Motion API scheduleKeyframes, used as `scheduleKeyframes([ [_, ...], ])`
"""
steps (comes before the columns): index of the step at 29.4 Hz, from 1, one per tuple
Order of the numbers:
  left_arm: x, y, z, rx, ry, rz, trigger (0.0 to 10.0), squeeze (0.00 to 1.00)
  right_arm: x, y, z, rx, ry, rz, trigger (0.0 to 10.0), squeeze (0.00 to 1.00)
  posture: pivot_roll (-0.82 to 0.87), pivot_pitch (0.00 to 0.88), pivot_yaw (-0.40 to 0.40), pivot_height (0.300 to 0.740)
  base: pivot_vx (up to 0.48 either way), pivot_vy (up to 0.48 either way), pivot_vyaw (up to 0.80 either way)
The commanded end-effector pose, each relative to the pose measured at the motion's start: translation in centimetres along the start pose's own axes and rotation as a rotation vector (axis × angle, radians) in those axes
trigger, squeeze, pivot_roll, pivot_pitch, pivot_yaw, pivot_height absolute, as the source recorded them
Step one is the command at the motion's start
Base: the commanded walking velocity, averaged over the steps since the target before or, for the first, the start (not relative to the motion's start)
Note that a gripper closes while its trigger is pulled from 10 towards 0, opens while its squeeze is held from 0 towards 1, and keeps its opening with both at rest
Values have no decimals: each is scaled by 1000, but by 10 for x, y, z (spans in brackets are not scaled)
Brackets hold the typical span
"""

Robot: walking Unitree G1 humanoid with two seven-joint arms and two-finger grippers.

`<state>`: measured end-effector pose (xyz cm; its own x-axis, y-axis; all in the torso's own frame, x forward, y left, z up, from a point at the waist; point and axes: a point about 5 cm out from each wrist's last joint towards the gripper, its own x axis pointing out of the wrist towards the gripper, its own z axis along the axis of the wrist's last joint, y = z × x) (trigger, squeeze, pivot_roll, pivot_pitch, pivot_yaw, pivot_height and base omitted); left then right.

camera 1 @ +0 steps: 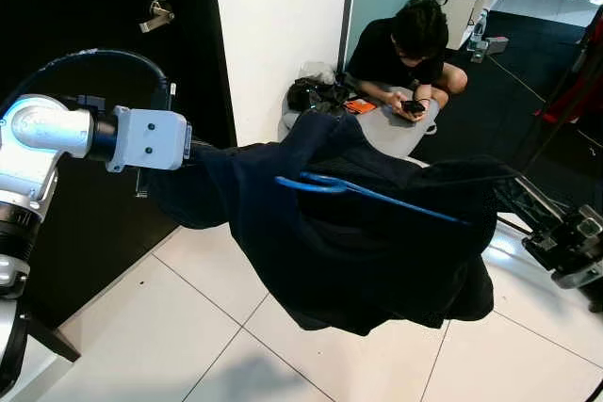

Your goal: Hang hanger

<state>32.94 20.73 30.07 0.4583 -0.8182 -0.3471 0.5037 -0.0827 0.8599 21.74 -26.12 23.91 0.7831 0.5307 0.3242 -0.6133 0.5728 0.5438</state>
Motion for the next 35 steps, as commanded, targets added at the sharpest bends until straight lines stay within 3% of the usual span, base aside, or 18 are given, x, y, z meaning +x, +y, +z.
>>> scheduleKeyframes([
  [1,-11,1,-5,-7,49,8,10000,0,-3,-3,-2,-4,13,-12,0,0,41,49,12,740,0,0,0],
  [26,-8,1,0,-38,-9,-4,10000,0,-15,-26,-19,21,46,-145,0,0,42,37,9,740,0,0,0],
  [31,-12,4,3,-79,-57,2,10000,0,-19,-31,-18,16,51,-173,0,0,43,37,7,740,0,0,0],
  [35,-22,7,-1,-74,2,-14,10000,0,-24,-34,-15,6,47,-191,0,0,42,41,10,740,0,0,0],
])
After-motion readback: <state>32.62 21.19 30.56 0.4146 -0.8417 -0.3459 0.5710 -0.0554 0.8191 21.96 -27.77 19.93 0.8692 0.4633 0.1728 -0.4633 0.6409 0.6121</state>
